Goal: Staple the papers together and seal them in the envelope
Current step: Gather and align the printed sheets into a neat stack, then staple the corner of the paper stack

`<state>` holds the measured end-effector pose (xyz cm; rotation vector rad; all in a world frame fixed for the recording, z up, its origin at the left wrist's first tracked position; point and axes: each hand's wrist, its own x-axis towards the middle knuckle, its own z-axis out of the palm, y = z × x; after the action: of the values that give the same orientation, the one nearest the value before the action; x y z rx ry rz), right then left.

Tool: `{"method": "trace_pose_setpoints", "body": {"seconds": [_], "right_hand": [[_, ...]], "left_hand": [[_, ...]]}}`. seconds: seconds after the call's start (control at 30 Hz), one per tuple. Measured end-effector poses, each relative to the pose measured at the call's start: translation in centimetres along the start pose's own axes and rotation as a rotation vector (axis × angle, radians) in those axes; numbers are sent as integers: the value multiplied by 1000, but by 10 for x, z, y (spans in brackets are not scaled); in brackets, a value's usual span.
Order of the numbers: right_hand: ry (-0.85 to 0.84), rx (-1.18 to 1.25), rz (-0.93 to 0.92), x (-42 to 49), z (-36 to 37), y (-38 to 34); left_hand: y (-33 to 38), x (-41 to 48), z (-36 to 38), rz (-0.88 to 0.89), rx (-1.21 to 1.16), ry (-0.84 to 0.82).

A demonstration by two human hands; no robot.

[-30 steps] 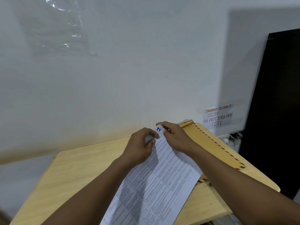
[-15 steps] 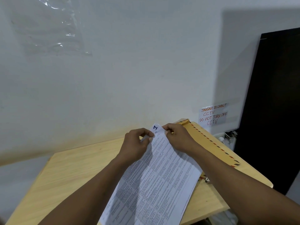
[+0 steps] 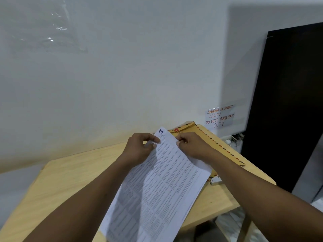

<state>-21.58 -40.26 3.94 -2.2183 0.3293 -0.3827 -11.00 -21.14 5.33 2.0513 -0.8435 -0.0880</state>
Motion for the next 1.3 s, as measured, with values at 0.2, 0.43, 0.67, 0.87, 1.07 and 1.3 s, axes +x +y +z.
{"method": "trace_pose_setpoints", "body": {"seconds": [0.2, 0.43, 0.67, 0.87, 1.07, 1.3], "right_hand": [[-228, -195, 162, -33, -27, 16], [-441, -632, 321, -77, -37, 46], [-253, -1015, 242, -97, -31, 59], [-29, -397, 206, -80, -45, 38], [172, 865, 398, -42, -42, -4], [-26, 930, 368, -9, -21, -16]], "left_hand": [[-4, -15, 2, 27, 105, -89], [-13, -38, 15, 52, 117, -127], [-4, -49, 22, 72, 86, -121], [8, -47, 15, 91, 24, -118], [12, -38, 3, 136, 3, -126], [9, -30, -14, 103, -17, -106]]}}
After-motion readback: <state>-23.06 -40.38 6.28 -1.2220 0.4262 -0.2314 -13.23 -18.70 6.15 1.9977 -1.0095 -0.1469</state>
